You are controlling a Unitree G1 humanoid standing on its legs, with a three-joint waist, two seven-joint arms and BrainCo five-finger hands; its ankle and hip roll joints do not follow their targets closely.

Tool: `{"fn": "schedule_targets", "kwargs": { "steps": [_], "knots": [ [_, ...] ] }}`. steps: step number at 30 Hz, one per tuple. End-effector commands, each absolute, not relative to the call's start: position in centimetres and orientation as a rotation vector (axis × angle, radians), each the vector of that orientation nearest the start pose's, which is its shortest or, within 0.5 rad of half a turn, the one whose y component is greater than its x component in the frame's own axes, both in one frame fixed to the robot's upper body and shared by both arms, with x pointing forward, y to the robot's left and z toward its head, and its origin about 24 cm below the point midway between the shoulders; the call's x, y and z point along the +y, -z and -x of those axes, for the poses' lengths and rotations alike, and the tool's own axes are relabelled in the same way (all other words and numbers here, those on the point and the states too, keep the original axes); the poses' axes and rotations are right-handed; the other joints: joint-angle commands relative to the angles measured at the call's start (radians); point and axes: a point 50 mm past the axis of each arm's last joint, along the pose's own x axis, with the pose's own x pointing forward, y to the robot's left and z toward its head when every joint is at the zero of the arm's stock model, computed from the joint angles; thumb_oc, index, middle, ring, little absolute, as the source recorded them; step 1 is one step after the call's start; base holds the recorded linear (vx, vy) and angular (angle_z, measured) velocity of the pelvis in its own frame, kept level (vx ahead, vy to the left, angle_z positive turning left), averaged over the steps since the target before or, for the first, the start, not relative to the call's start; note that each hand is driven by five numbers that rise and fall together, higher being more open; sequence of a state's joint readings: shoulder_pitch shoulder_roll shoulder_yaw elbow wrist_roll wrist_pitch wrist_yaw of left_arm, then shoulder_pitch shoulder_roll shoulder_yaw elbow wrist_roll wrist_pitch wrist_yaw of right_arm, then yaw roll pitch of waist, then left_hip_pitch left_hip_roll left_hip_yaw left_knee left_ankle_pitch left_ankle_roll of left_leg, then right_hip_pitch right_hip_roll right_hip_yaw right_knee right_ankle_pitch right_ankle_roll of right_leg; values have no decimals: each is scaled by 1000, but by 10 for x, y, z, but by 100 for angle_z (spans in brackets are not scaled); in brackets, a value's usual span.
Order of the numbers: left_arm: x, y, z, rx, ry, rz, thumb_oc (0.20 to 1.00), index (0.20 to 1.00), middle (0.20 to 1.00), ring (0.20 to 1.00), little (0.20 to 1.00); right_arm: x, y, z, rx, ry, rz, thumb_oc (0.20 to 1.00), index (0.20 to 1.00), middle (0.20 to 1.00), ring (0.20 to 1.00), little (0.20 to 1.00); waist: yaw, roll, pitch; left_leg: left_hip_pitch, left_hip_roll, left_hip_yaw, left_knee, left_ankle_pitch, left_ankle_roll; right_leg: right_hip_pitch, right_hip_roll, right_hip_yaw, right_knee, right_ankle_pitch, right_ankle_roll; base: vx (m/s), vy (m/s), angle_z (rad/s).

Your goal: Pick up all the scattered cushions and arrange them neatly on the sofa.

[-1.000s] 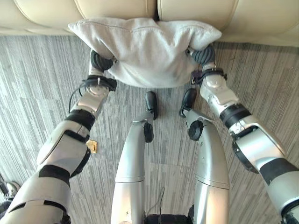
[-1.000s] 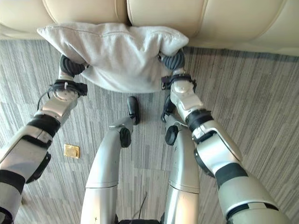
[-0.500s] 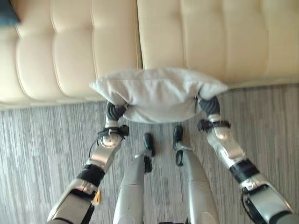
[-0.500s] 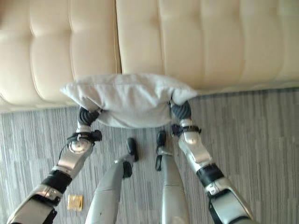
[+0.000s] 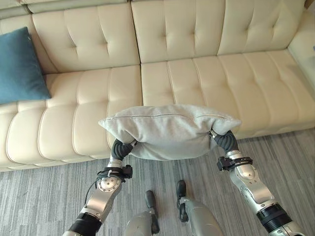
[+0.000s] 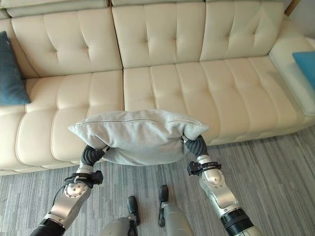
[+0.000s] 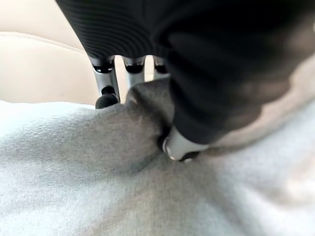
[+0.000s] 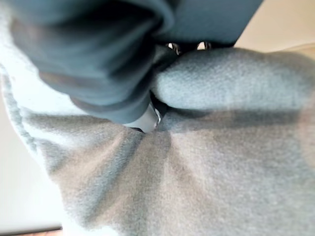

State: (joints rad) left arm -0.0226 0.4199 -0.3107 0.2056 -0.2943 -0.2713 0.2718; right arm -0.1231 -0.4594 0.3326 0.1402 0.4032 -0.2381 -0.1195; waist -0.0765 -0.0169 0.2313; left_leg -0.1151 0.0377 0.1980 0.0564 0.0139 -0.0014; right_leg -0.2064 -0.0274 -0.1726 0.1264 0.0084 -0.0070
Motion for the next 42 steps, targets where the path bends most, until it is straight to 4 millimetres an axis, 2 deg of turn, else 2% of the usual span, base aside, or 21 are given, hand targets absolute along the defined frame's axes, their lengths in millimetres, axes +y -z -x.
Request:
{"fn": "schedule_targets", "kwargs": {
  "steps": [1, 4, 5, 6, 7, 8, 10, 14, 17, 19, 21, 22, 24, 26, 28, 32, 34, 35, 36, 38, 42],
  "knots": [
    [160, -56, -257, -217, 113, -88, 200, 200, 200, 200, 200, -135, -99, -266, -345, -349, 32, 200, 200, 200, 200, 200, 8, -17, -47, -35, 23, -15, 161, -26, -89, 81, -35, 15, 3, -97, 87, 50, -91, 29],
    [164, -52, -255, -196, 88, -65, 200, 200, 200, 200, 200, -140, -96, -262, -332, -339, 37, 200, 200, 200, 200, 200, 14, -25, -50, -64, 48, 20, 210, -14, -95, 121, -54, -12, -8, -110, 85, 127, -71, 25],
    [170, -51, -253, -188, 70, -79, 200, 200, 200, 200, 200, -143, -94, -262, -317, -330, 55, 200, 200, 200, 200, 200, 22, -25, -61, -87, 53, 50, 163, -21, -86, 131, -55, -10, -7, -117, 87, 163, 16, 26],
    [173, -51, -253, -188, 61, -89, 200, 200, 200, 200, 200, -144, -92, -262, -310, -323, 57, 200, 200, 200, 200, 200, 29, -23, -68, -103, 55, 53, 132, -6, -86, 136, -50, -7, -6, -123, 88, 290, 22, 23],
    [178, -51, -253, -185, 37, -103, 200, 200, 200, 200, 200, -145, -91, -262, -303, -312, 53, 200, 200, 200, 200, 200, 49, -19, -73, -136, 58, 29, 71, 45, -94, 154, -32, 1, -7, -137, 87, 186, 15, 18],
    [178, -51, -253, -184, 37, -104, 200, 200, 200, 200, 200, -145, -91, -262, -303, -312, 53, 200, 200, 200, 200, 200, 48, -20, -73, -135, 57, 29, 68, 47, -94, 154, -33, 1, -6, -138, 87, 194, -2, 10],
    [181, -52, -252, -186, 13, -104, 200, 200, 200, 200, 200, -150, -86, -261, -285, -278, 49, 200, 200, 200, 200, 200, 63, -24, -73, -192, 69, -4, 11, 101, -107, 197, -14, 12, -13, -165, 85, 273, 12, -6],
    [180, -48, -249, -170, 9, -96, 200, 200, 200, 200, 200, -156, -82, -259, -264, -252, 56, 200, 200, 200, 200, 200, 75, -26, -83, -222, 95, 16, -8, 131, -114, 263, -5, 30, -19, -196, 87, 308, 85, -17],
    [179, -46, -246, -161, 34, -103, 200, 200, 200, 200, 200, -158, -80, -257, -254, -251, 51, 200, 200, 200, 200, 200, 80, -22, -101, -188, 100, 33, -12, 144, -102, 311, -11, 42, -10, -215, 97, 340, 167, -23],
    [179, -46, -247, -161, 44, -113, 200, 200, 200, 200, 200, -154, -79, -257, -251, -255, 30, 200, 200, 200, 200, 200, 81, -41, -109, -181, 83, 37, 20, 117, -86, 316, -45, 53, 23, -220, 117, 259, 174, -41],
    [178, -47, -247, -160, 52, -114, 200, 200, 200, 200, 200, -152, -80, -258, -255, -259, 24, 200, 200, 200, 200, 200, 87, -46, -116, -179, 78, 41, 32, 101, -76, 310, -59, 61, 36, -210, 125, 173, 137, -38],
    [179, -47, -247, -163, 54, -118, 200, 200, 200, 200, 200, -148, -81, -259, -263, -274, 25, 200, 200, 200, 200, 200, 91, -54, -117, -173, 66, 46, 47, 78, -62, 295, -80, 67, 69, -185, 140, 204, 209, -17],
    [178, -51, -249, -177, 73, -125, 200, 200, 200, 200, 200, -140, -88, -262, -292, -306, 32, 200, 200, 200, 200, 200, 92, -66, -108, -154, 39, 55, 73, 34, -29, 237, -122, 98, 200, -76, 181, 165, 219, -7],
    [177, -53, -252, -184, 82, -143, 200, 200, 200, 200, 200, -134, -92, -265, -310, -321, 35, 200, 200, 200, 200, 200, 92, -58, -101, -135, 35, 51, 78, 8, -11, 170, -120, 126, 302, -36, 190, 150, 167, -24],
    [177, -54, -254, -188, 92, -162, 200, 200, 200, 200, 200, -126, -98, -268, -337, -346, 39, 200, 200, 200, 200, 200, 84, -44, -94, -70, 5, 42, 58, -31, 3, 117, -144, 109, 272, -41, 176, 187, 124, 1],
    [177, -53, -253, -185, 93, -139, 200, 200, 200, 200, 200, -125, -100, -269, -347, -355, 36, 200, 200, 200, 200, 200, 68, -15, -85, -12, 3, 24, 37, -55, 4, 20, -141, 86, 180, -53, 167, 181, 25, -1],
    [176, -52, -253, -182, 90, -133, 200, 200, 200, 200, 200, -125, -99, -269, -342, -352, 34, 200, 200, 200, 200, 200, 57, -14, -77, 7, -5, 12, 35, -65, 2, 7, -134, 89, 140, -51, 165, 131, -53, -9],
    [176, -52, -252, -184, 91, -139, 200, 200, 200, 200, 200, -127, -95, -267, -327, -345, 33, 200, 200, 200, 200, 200, 49, -26, -70, 19, -19, -2, 49, -78, 3, 24, -132, 114, 108, -24, 177, 133, -77, 21],
    [176, -52, -252, -184, 91, -139, 200, 200, 200, 200, 200, -127, -95, -267, -328, -345, 34, 200, 200, 200, 200, 200, 50, -26, -71, 18, -19, 0, 49, -78, 3, 21, -132, 116, 109, -24, 178, 125, -91, 40],
    [174, -50, -252, -183, 98, -141, 200, 200, 200, 200, 200, -128, -93, -264, -321, -351, 30, 200, 200, 200, 200, 200, 52, -33, -78, 21, -24, -10, 65, -90, -8, 51, -125, 109, 72, -42, 165, 149, -133, 58],
    [177, -48, -250, -175, 70, -123, 200, 200, 200, 200, 200, -128, -96, -264, -327, -360, 7, 200, 200, 200, 200, 200, 56, -26, -109, 40, -16, -19, 43, -82, -22, 95, -108, 85, 11, -48, 152, 154, -124, 8]
  ]
}}
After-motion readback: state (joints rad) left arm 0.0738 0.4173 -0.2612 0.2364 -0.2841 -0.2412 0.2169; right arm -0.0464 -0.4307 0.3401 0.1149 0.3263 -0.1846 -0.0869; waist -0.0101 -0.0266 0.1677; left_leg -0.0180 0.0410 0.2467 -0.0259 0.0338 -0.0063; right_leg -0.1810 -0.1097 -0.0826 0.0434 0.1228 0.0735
